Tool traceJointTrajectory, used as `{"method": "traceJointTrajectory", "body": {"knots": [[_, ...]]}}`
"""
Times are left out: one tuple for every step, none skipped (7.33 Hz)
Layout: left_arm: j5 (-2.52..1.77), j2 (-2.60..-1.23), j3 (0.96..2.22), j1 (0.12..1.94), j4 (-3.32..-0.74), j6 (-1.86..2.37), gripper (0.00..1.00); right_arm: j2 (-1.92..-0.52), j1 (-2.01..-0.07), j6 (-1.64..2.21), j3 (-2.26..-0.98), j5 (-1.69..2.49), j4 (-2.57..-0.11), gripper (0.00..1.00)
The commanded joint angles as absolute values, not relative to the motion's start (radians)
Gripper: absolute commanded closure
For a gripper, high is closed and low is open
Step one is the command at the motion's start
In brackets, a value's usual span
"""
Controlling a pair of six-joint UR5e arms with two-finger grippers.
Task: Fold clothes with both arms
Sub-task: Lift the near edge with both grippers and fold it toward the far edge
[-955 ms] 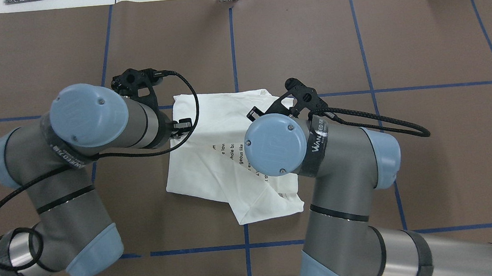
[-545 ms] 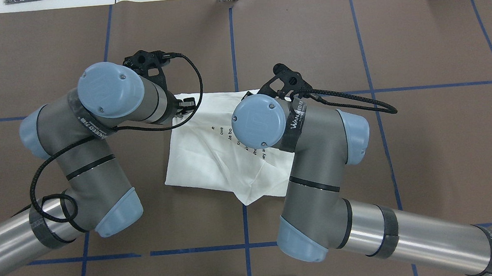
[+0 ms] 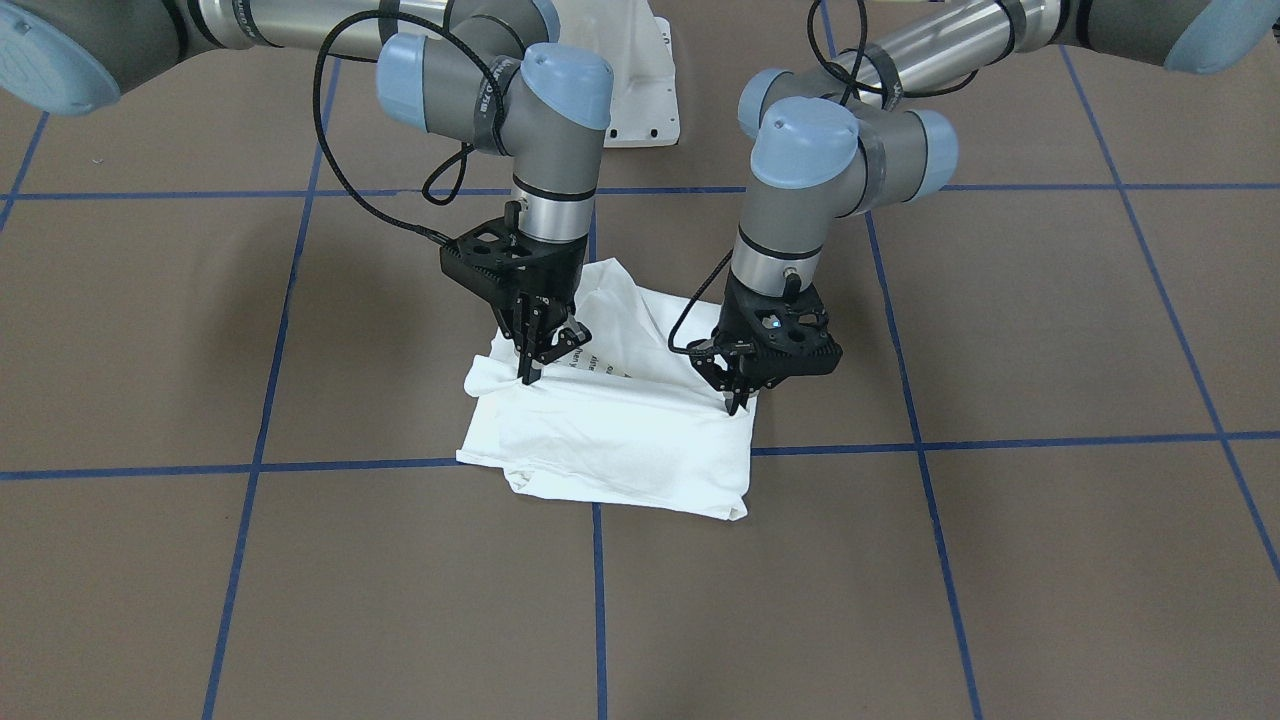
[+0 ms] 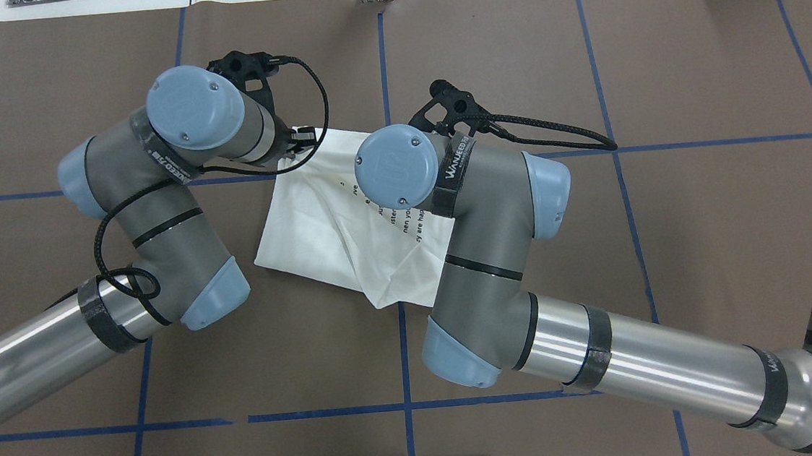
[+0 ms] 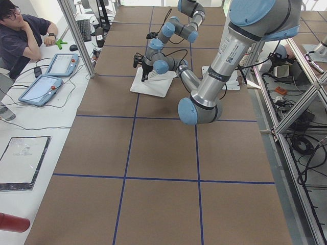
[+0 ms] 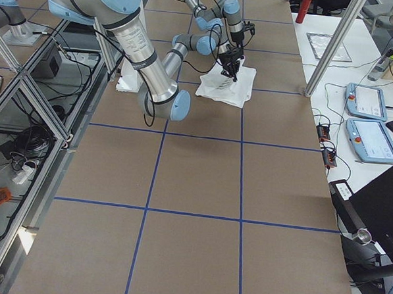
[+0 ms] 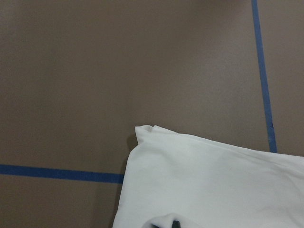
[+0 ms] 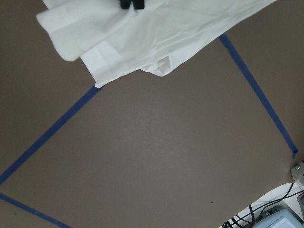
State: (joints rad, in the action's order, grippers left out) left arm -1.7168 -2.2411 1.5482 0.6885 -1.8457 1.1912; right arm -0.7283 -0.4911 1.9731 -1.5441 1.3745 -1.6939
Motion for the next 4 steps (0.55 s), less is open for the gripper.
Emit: {"method": "traceJointTrajectory", "body": {"knots": [[-1.718, -2.311, 1.417, 0.732, -1.864, 1.146, 1.0, -0.709, -0.514, 1.945, -1.458, 1.378, -1.622, 1.0], [-1.717, -2.344, 1.297, 0.732, -1.961, 1.144, 1.0, -0.704, -0.52, 1.892, -1.386, 1.373, -1.55, 1.0], [-1.717, -2.345, 1.232, 0.732, -2.039, 1.115, 0.01, -0.695, -0.531, 1.812, -1.318, 1.373, -1.505, 0.11], [-1.724, -2.339, 1.239, 0.747, -2.061, 1.056, 0.0, -0.66, -0.56, 1.777, -1.303, 1.408, -1.502, 0.0]]}}
